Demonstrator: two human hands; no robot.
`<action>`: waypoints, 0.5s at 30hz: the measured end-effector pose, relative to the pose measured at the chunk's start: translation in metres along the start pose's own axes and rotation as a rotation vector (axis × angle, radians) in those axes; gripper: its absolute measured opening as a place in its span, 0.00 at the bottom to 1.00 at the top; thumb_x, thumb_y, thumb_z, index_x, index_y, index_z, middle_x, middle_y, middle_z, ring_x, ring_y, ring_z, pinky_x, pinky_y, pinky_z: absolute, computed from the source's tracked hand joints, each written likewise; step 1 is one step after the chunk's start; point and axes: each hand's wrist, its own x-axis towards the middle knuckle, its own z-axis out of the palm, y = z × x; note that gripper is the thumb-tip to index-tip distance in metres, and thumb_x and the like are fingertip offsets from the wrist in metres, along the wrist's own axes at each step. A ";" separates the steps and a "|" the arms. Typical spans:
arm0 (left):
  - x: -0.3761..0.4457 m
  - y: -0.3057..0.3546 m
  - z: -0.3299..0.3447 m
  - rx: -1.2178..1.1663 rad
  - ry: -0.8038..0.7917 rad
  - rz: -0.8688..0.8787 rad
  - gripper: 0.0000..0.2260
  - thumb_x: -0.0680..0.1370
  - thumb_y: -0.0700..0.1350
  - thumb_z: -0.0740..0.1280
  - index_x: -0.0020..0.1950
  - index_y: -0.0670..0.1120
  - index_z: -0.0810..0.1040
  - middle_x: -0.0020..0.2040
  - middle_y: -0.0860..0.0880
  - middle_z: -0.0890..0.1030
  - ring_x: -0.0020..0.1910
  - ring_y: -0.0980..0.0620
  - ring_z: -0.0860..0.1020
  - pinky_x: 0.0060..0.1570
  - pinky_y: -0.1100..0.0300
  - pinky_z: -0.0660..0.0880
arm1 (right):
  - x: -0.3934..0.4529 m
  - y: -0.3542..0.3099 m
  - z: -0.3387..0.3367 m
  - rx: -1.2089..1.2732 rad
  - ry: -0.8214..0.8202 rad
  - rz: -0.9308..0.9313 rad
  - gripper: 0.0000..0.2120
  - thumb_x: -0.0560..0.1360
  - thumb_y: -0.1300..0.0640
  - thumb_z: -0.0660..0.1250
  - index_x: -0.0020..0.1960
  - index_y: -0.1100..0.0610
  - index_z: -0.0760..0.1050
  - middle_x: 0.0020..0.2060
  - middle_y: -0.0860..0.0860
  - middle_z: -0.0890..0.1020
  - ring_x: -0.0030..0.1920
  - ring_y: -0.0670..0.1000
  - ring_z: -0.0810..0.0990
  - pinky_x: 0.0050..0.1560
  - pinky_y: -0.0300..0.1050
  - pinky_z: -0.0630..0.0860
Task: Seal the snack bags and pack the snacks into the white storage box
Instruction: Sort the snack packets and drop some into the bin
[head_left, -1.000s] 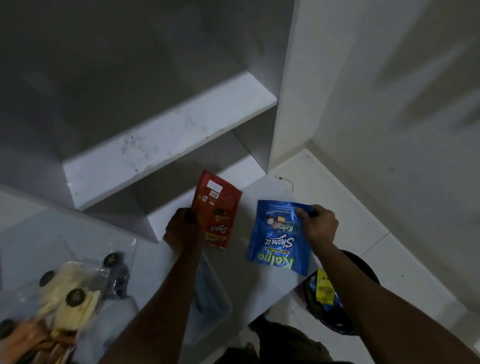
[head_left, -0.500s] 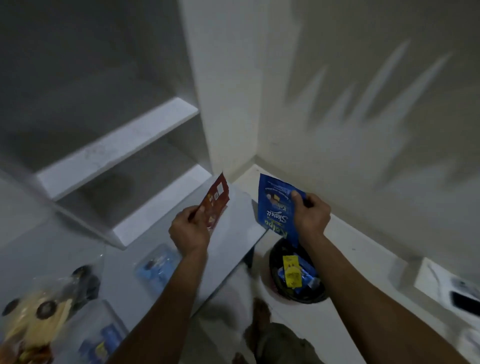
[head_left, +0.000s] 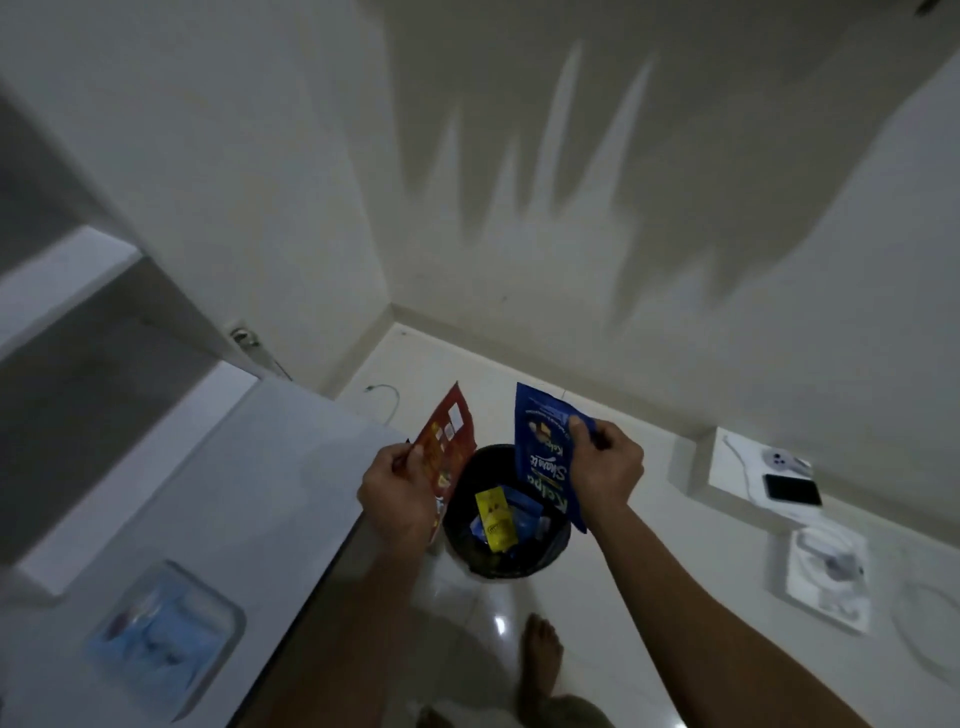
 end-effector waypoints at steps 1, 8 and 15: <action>-0.005 0.001 0.012 -0.001 -0.004 -0.001 0.07 0.78 0.46 0.70 0.48 0.42 0.82 0.44 0.45 0.84 0.42 0.47 0.82 0.43 0.62 0.73 | 0.008 0.008 -0.002 -0.015 -0.003 0.007 0.09 0.75 0.52 0.72 0.45 0.57 0.83 0.37 0.53 0.84 0.40 0.54 0.82 0.43 0.44 0.75; -0.029 -0.011 0.073 0.068 -0.052 -0.106 0.08 0.78 0.44 0.68 0.46 0.40 0.83 0.40 0.47 0.82 0.39 0.51 0.79 0.36 0.67 0.69 | 0.046 0.052 -0.004 -0.115 -0.047 0.102 0.09 0.75 0.53 0.71 0.48 0.59 0.84 0.35 0.51 0.82 0.37 0.52 0.80 0.44 0.46 0.77; -0.018 -0.052 0.120 0.162 -0.060 -0.228 0.07 0.77 0.49 0.68 0.47 0.47 0.83 0.40 0.50 0.83 0.39 0.50 0.81 0.42 0.50 0.81 | 0.076 0.090 0.018 -0.206 -0.077 0.208 0.08 0.76 0.56 0.70 0.51 0.59 0.83 0.36 0.50 0.80 0.40 0.52 0.79 0.44 0.40 0.72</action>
